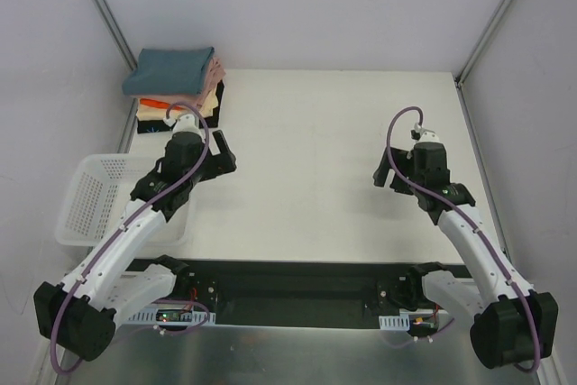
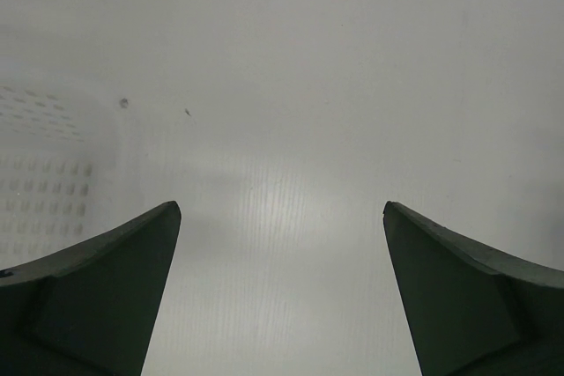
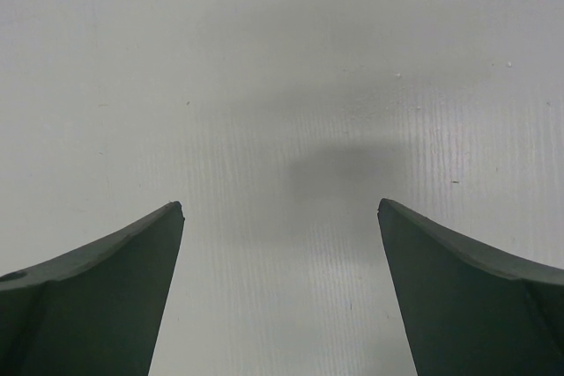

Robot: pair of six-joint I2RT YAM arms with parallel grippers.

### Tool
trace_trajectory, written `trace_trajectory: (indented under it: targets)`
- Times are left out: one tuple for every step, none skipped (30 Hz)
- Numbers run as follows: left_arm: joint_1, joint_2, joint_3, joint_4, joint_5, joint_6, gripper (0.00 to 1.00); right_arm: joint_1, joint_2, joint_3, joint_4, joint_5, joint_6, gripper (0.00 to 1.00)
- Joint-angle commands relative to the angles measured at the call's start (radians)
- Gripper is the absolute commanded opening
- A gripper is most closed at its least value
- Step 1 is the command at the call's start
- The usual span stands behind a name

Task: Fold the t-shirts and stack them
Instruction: Neatly place the folded tshirt to the corner

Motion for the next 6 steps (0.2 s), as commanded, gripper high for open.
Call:
trace_trajectory:
  targets:
    - [0.004,-0.029,-0.033,0.01,-0.083,-0.017,0.99,-0.001,-0.026,-0.024,0.077,0.003,0.021,0.96]
    - [0.004,-0.029,-0.027,0.012,-0.086,-0.016,0.99,-0.001,-0.026,-0.035,0.094,0.003,0.029,0.96]
    - [0.004,-0.024,-0.022,0.012,-0.089,-0.014,0.99,0.001,-0.026,-0.04,0.1,0.002,0.027,0.96]
    - [0.004,-0.015,-0.013,0.012,-0.083,-0.009,0.99,0.002,-0.023,-0.041,0.103,-0.005,0.024,0.96]
    - [0.004,-0.011,-0.007,0.012,-0.079,0.004,0.99,-0.001,-0.023,-0.04,0.105,-0.003,0.026,0.96]
    - [0.004,0.002,-0.001,0.01,-0.08,0.006,0.99,-0.001,-0.023,-0.04,0.105,0.001,0.026,0.96]
